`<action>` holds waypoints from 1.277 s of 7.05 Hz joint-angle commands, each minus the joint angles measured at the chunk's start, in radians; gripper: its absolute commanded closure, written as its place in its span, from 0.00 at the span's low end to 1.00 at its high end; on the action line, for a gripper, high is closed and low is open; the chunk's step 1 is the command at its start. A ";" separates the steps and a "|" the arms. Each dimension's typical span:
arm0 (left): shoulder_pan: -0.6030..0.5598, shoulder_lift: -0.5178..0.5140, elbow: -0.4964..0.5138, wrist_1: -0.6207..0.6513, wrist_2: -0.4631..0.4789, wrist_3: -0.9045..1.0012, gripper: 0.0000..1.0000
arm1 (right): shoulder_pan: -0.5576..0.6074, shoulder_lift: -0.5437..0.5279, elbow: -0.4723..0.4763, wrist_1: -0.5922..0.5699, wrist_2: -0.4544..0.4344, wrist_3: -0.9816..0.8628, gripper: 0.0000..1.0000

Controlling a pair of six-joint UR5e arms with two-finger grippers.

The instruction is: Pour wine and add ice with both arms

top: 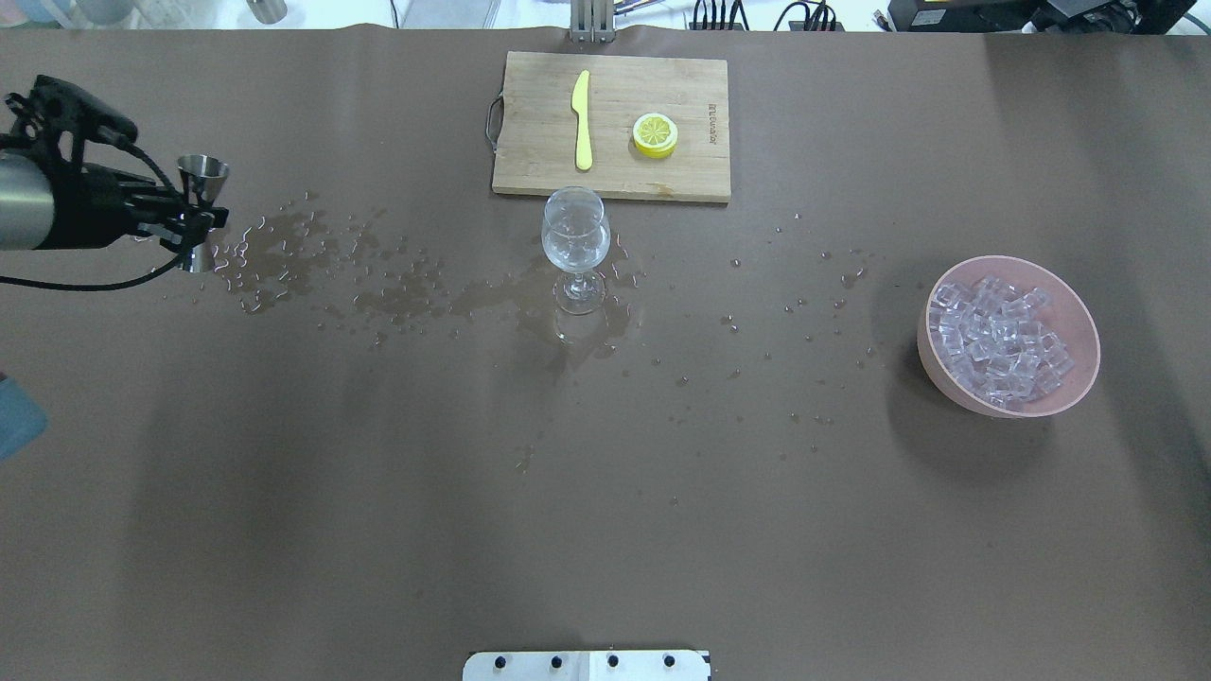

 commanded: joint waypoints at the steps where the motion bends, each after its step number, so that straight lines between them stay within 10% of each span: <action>1: -0.031 0.115 0.115 -0.373 0.155 -0.221 1.00 | 0.000 0.000 0.001 0.000 0.000 0.000 0.00; 4: -0.023 0.182 0.179 -0.431 0.574 -0.412 1.00 | 0.000 0.000 0.001 0.000 0.000 0.000 0.00; 9: 0.007 0.172 0.272 -0.275 0.811 -0.671 1.00 | 0.000 0.000 0.001 0.000 0.000 0.000 0.00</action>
